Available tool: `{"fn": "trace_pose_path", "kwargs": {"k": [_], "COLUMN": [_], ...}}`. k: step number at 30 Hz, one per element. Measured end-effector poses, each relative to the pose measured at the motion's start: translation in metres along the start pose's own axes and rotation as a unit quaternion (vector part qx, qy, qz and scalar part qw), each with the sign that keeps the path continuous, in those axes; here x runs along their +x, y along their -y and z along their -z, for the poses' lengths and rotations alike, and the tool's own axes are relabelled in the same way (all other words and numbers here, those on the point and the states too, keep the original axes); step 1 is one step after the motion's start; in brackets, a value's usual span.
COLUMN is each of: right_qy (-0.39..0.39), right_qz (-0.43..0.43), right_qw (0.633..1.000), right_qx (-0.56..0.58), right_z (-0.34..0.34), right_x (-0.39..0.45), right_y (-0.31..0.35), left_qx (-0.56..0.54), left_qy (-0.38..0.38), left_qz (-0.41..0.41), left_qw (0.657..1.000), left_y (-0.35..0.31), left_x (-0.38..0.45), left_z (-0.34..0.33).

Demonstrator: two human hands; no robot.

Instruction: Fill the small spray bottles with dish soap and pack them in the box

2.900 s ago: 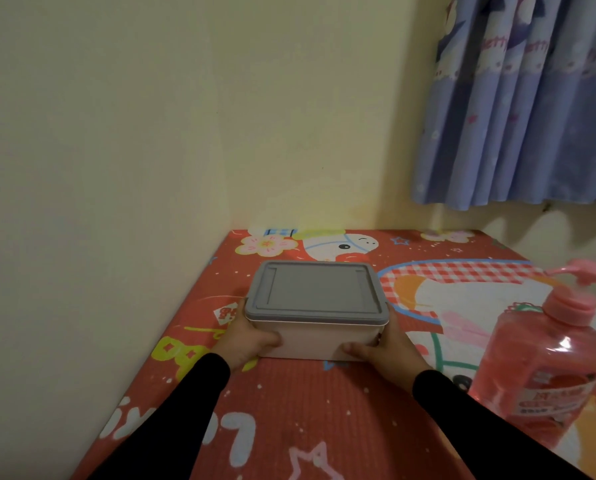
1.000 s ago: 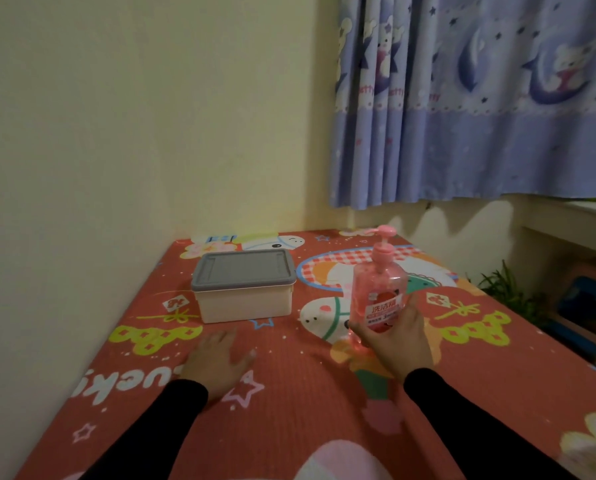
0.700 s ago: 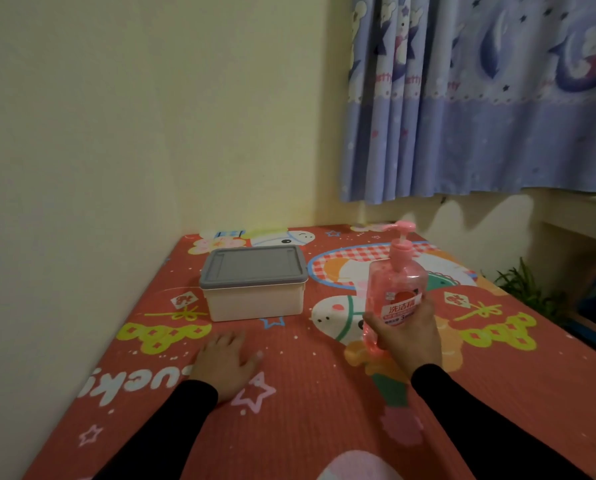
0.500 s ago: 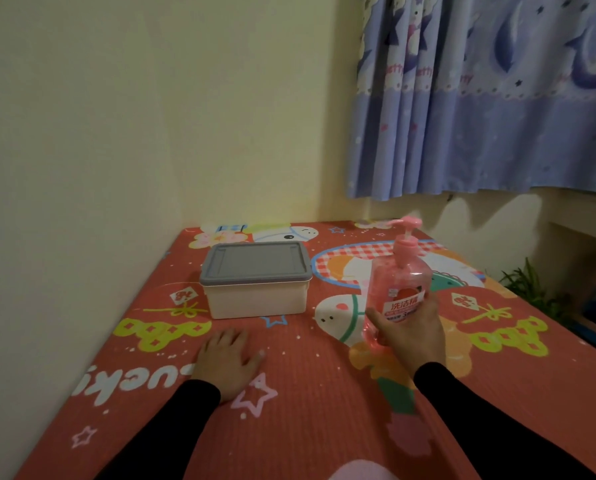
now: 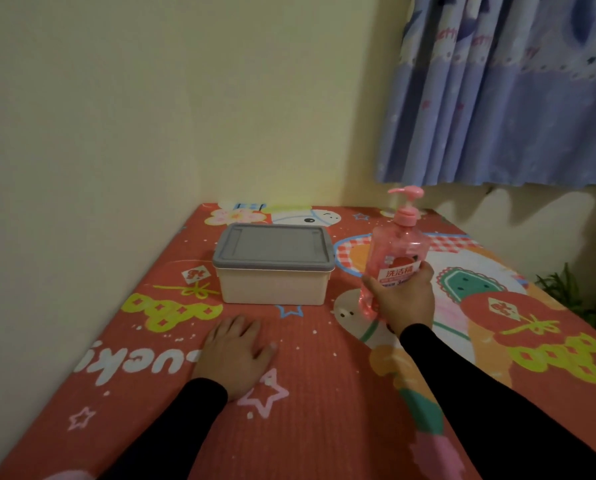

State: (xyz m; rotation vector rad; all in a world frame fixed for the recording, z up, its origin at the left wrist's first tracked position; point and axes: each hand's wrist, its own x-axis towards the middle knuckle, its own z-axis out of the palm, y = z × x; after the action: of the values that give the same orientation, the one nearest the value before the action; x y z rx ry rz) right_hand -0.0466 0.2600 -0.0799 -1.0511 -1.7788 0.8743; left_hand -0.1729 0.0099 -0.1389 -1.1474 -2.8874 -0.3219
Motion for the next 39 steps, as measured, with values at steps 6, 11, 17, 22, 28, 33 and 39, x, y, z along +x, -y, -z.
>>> {"fn": "trace_pose_path", "kwargs": {"k": [6, 11, 17, 22, 28, 33, 39], "right_qy": [0.010, 0.005, 0.001, -0.002, -0.002, 0.005, 0.011], "right_qz": [0.013, 0.012, 0.013, 0.016, 0.020, 0.014, 0.015], "right_qw": [1.000, 1.000, 1.000, 1.000, 1.000, 1.000, 1.000], "right_qx": [0.007, 0.018, 0.011, 0.008, 0.001, 0.005, 0.017], "right_z": [-0.032, -0.054, -0.070, -0.075, -0.074, -0.073, -0.072], "right_x": [0.017, 0.026, 0.035, 0.037, 0.037, 0.037, 0.036], "right_y": [0.004, 0.008, 0.010, 0.008, 0.009, 0.010, 0.012], "left_qx": [-0.001, -0.002, -0.002, -0.004, -0.008, -0.012, -0.015], "left_qy": [-0.012, -0.015, -0.018, -0.016, -0.018, -0.016, -0.017], "left_qz": [0.006, 0.009, 0.011, 0.010, 0.012, 0.016, 0.013], "left_qw": [1.000, 1.000, 1.000, 1.000, 1.000, 1.000, 1.000], "left_y": [0.001, 0.002, 0.000, 0.001, -0.001, -0.001, -0.002], "left_x": [0.004, 0.004, 0.002, 0.002, 0.001, 0.001, 0.000], "left_z": [-0.005, -0.006, -0.004, -0.004, -0.004, -0.003, -0.001]}}
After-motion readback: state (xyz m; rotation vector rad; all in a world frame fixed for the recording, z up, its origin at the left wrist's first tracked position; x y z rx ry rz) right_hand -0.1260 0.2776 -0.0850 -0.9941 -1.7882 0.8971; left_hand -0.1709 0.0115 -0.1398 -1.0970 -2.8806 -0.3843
